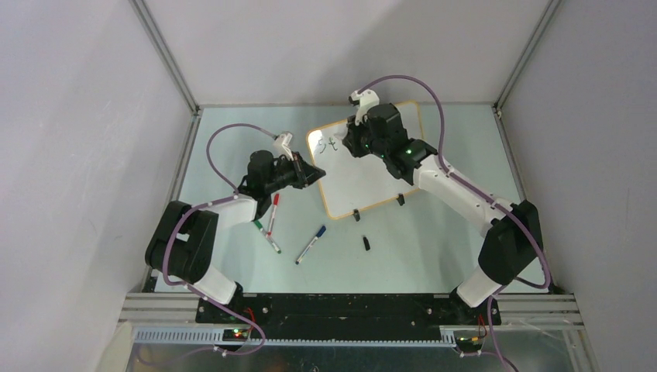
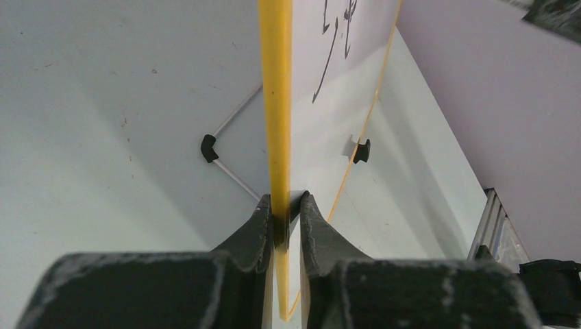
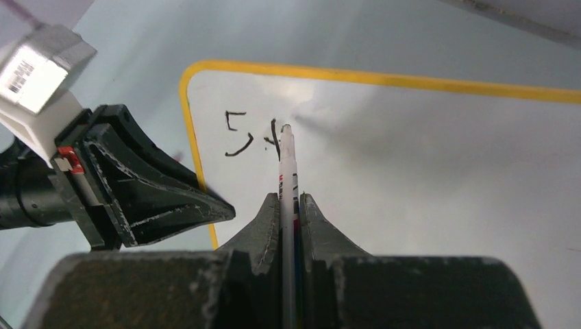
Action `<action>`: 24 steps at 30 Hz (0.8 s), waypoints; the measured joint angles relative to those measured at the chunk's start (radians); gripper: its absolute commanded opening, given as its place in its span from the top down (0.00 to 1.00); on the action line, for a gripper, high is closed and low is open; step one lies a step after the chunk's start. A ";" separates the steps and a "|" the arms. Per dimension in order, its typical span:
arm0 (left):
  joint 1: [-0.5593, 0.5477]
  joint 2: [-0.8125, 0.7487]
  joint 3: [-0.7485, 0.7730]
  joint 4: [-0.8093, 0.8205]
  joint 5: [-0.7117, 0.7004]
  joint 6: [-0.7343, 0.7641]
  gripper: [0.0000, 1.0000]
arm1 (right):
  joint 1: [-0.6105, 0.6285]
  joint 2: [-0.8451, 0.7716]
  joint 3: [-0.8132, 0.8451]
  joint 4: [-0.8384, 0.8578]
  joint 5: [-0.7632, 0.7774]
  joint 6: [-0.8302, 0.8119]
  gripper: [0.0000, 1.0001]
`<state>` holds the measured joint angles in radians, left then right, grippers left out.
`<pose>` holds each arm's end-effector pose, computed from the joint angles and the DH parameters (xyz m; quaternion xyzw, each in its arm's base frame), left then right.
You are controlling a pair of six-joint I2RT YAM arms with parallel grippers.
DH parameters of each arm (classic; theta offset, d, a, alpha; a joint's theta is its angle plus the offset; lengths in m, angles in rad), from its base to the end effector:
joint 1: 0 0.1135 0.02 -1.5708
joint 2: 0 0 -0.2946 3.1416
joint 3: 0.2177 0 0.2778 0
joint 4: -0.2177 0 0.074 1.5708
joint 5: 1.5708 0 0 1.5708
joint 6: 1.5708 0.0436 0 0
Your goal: Write a sentence on the whiteboard
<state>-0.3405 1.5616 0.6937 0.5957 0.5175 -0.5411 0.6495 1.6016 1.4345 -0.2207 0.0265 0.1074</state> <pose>0.3191 -0.1359 0.2098 0.0768 0.7816 -0.4337 0.4417 0.3315 0.2503 0.3775 -0.2151 0.8017 0.1958 0.5222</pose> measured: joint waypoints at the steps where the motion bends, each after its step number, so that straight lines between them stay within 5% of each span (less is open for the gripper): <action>1: 0.000 0.000 0.000 0.000 0.000 0.000 1.00 | 0.004 0.007 0.000 -0.002 0.004 0.000 1.00; 24: -0.004 -0.006 0.000 -0.011 -0.010 0.001 1.00 | 0.030 0.026 0.000 -0.054 0.102 -0.014 1.00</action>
<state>-0.3443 1.5555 0.6937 0.5846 0.5072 -0.5400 0.6796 1.6272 1.4349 -0.2745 0.1284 0.0929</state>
